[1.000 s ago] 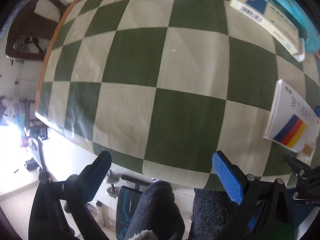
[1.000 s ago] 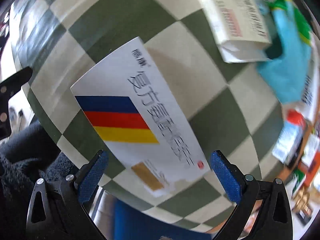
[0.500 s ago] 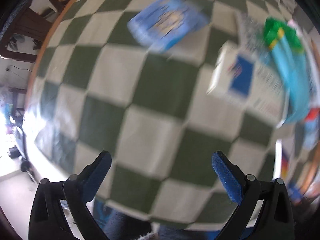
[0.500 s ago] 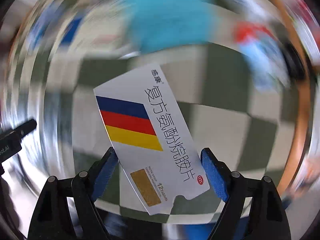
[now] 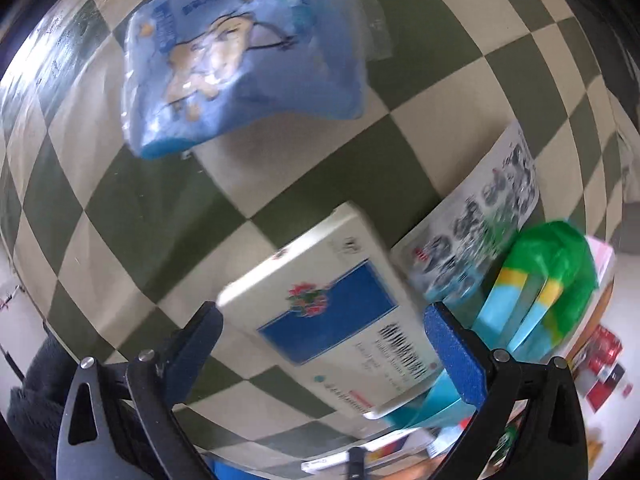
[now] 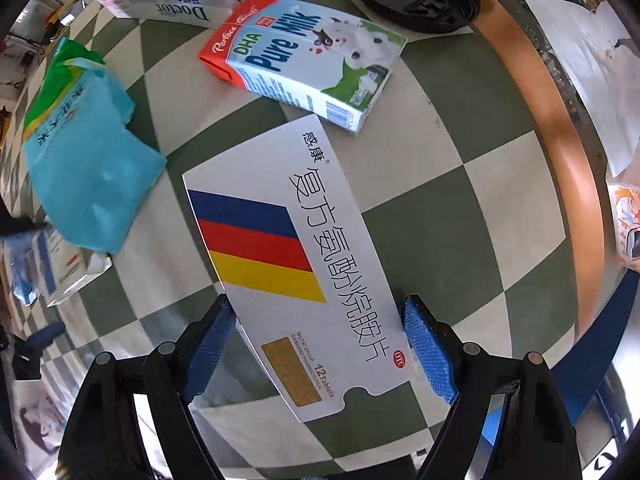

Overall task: Collect trash
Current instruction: 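Grasp the blue-white medicine box with the left gripper while the right grasps the striped tablet box, then carry both boxes to the trash bin and open both grippers above it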

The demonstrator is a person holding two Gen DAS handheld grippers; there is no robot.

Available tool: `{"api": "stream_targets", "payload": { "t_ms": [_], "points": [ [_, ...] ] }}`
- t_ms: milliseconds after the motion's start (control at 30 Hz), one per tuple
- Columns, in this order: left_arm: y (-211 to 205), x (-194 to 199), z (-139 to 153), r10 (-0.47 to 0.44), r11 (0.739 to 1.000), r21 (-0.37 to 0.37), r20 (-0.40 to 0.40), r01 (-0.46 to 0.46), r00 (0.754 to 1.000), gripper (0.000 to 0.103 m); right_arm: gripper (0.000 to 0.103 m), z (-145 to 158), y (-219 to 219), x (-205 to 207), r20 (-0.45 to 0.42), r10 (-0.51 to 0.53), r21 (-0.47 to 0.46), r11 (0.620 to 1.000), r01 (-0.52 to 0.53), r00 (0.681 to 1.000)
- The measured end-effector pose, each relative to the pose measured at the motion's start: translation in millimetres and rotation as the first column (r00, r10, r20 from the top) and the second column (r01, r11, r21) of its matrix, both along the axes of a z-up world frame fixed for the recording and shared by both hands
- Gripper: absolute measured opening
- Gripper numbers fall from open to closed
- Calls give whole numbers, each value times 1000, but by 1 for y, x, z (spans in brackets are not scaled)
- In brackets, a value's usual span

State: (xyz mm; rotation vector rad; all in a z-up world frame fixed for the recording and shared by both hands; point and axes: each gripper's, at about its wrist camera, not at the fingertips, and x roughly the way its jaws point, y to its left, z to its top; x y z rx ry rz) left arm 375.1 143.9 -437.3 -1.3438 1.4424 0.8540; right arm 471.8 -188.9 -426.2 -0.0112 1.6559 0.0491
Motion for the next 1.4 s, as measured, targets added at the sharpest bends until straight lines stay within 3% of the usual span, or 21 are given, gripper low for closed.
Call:
{"api": "stream_targets", "payload": {
  "t_ms": [133, 233, 300, 400, 433, 467, 500, 567, 633, 700, 733, 767, 833, 900, 933, 1000, 1033, 1100, 1167, 1267, 1400],
  "points": [
    [-6, 16, -11, -64, 998, 7, -47, 64, 997, 102, 88, 0, 18, -3, 12, 18, 1, 1000, -18, 1000],
    [-16, 26, -9, -253, 964, 66, -59, 256, 966, 101, 88, 3, 32, -1, 19, 40, 4, 999, -40, 999],
    [-31, 26, -5, -428, 892, 125, -83, 435, 900, 101, 88, 6, 30, -1, 26, 55, 6, 998, -55, 998],
    [-62, 16, -4, -680, 692, 176, -164, 700, 714, 101, 88, 18, 39, 6, 26, 77, 9, 997, -77, 997],
    [-68, 11, -5, -710, 661, 171, -175, 731, 682, 101, 88, 19, 39, 6, 26, 87, 6, 996, -88, 996],
    [-70, 3, -7, -718, 656, 165, -165, 736, 677, 101, 88, 23, 26, 3, 21, 101, 5, 995, -101, 995],
    [-68, -7, -10, -699, 684, 145, -151, 715, 699, 101, 88, 21, 25, 4, 12, 118, 2, 993, -118, 993],
    [-60, -28, -16, -630, 766, 85, -94, 637, 771, 101, 89, 16, 24, 5, 5, 139, 0, 990, -139, 990],
    [-60, -48, -16, -557, 824, 80, -69, 561, 828, 98, 88, 17, 28, 1, 16, 174, -25, 984, -174, 985],
    [-59, -58, -13, -522, 845, 101, -52, 525, 851, 88, 77, 20, 31, -4, 44, 192, -39, 981, -191, 980],
    [-62, -54, -9, -537, 833, 124, -52, 538, 842, 78, 77, 24, 31, -6, 62, 208, -33, 978, -206, 976],
    [-66, -52, -5, -573, 807, 144, -45, 573, 819, 76, 77, 25, 31, -9, 55, 210, -4, 978, -210, 976],
    [-77, -42, 0, -676, 717, 186, -49, 672, 735, 76, 77, 25, 28, -15, 41, 213, 6, 977, -214, 976],
    [-96, -40, 3, -792, 575, 233, -84, 785, 605, 77, 77, 25, 26, -22, 30, 226, 12, 974, -226, 974],
    [-110, -36, 0, -822, 529, 231, -103, 817, 561, 78, 77, 25, 24, -26, 17, 233, 13, 972, -233, 972],
    [-130, -36, -8, -845, 487, 211, -134, 848, 518, 78, 77, 23, 21, -30, -2, 241, 10, 970, -241, 971],
    [-132, -40, -14, -844, 495, 192, -128, 848, 521, 80, 78, 23, 18, -31, -6, 229, 17, 973, -229, 973],
    [-140, -45, -18, -807, 561, 193, -90, 805, 583, 80, 80, 22, 18, -33, -1, 233, 13, 972, -233, 973],
    [-132, -52, -19, -780, 596, 210, -77, 775, 621, 78, 86, 21, 22, -35, 2, 248, 1, 969, -248, 969],
    [-110, -67, -19, -767, 610, 229, -70, 759, 638, 74, 86, 18, 30, -44, 21, 290, -46, 956, -289, 957],
    [-95, -83, -5, -769, 601, 253, -78, 759, 635, 74, 82, 23, 30, -50, 60, 296, -47, 955, -294, 953]
  ]
}}
